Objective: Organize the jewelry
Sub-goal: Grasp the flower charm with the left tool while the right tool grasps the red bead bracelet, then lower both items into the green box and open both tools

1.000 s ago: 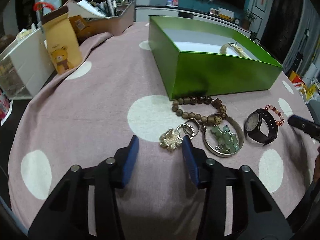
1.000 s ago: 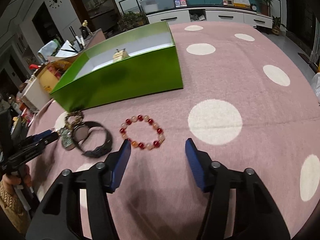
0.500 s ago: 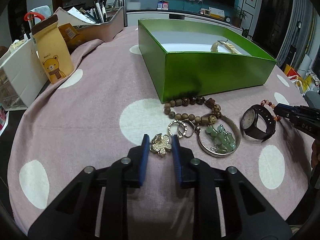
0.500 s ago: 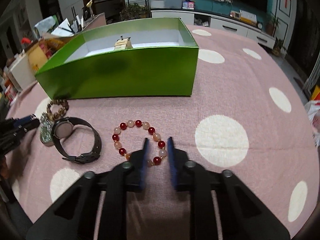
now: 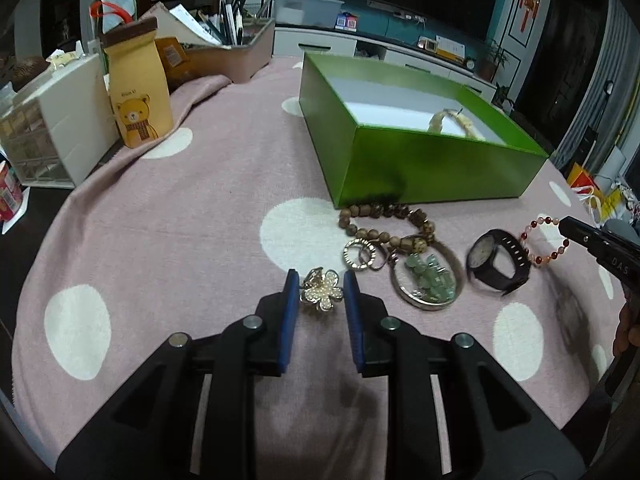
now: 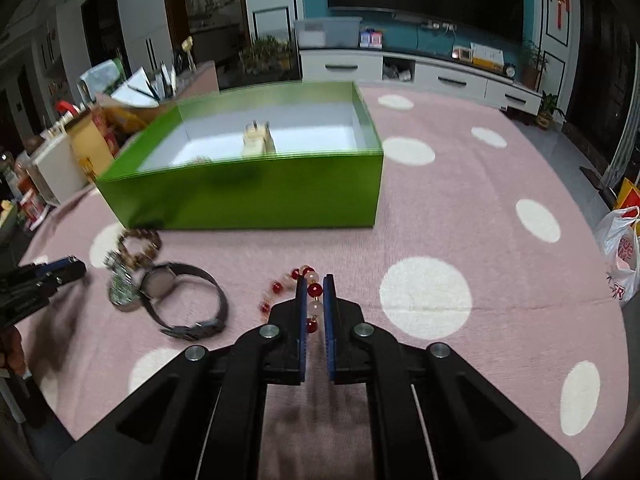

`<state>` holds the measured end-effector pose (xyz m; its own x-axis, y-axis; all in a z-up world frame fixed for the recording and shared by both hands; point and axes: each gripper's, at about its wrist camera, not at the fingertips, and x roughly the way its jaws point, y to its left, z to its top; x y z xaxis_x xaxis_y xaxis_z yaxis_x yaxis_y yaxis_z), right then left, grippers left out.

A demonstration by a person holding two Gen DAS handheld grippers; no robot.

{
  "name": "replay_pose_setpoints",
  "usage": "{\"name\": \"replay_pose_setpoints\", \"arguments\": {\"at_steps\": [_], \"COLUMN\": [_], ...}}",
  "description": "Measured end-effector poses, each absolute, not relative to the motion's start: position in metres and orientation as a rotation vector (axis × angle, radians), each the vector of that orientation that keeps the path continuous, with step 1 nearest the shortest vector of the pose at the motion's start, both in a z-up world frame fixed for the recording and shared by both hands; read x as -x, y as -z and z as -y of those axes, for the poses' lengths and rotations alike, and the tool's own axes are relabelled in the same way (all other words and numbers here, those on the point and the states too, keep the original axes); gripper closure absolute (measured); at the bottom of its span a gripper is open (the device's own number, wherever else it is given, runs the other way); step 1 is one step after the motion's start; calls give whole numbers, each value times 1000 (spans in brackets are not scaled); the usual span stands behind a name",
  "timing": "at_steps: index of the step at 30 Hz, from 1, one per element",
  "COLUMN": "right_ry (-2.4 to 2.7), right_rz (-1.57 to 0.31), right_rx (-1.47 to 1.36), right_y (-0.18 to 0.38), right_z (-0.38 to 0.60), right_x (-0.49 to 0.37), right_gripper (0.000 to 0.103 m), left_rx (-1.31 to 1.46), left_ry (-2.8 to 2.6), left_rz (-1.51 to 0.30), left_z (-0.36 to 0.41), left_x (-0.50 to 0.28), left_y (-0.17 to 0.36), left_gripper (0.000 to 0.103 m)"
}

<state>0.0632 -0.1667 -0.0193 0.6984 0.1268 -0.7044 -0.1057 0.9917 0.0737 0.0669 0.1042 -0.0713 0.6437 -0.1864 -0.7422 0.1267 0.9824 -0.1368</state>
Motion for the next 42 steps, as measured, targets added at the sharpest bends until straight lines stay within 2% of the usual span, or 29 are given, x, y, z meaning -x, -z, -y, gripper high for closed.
{"name": "replay_pose_setpoints", "arguments": {"at_steps": [21, 42], "right_ry": [-132, -158], "right_rz": [-616, -562], "right_rx": [-82, -111], "right_y": [-37, -54], "right_z": [185, 189], "right_x": [-18, -9], "right_gripper": [96, 96], "left_rx": [60, 24], "left_ry": [224, 278], "left_rz": [-756, -719], "left_z": [-77, -52], "left_x": [-37, -33], "left_y": [11, -11], "left_gripper": [81, 81]}}
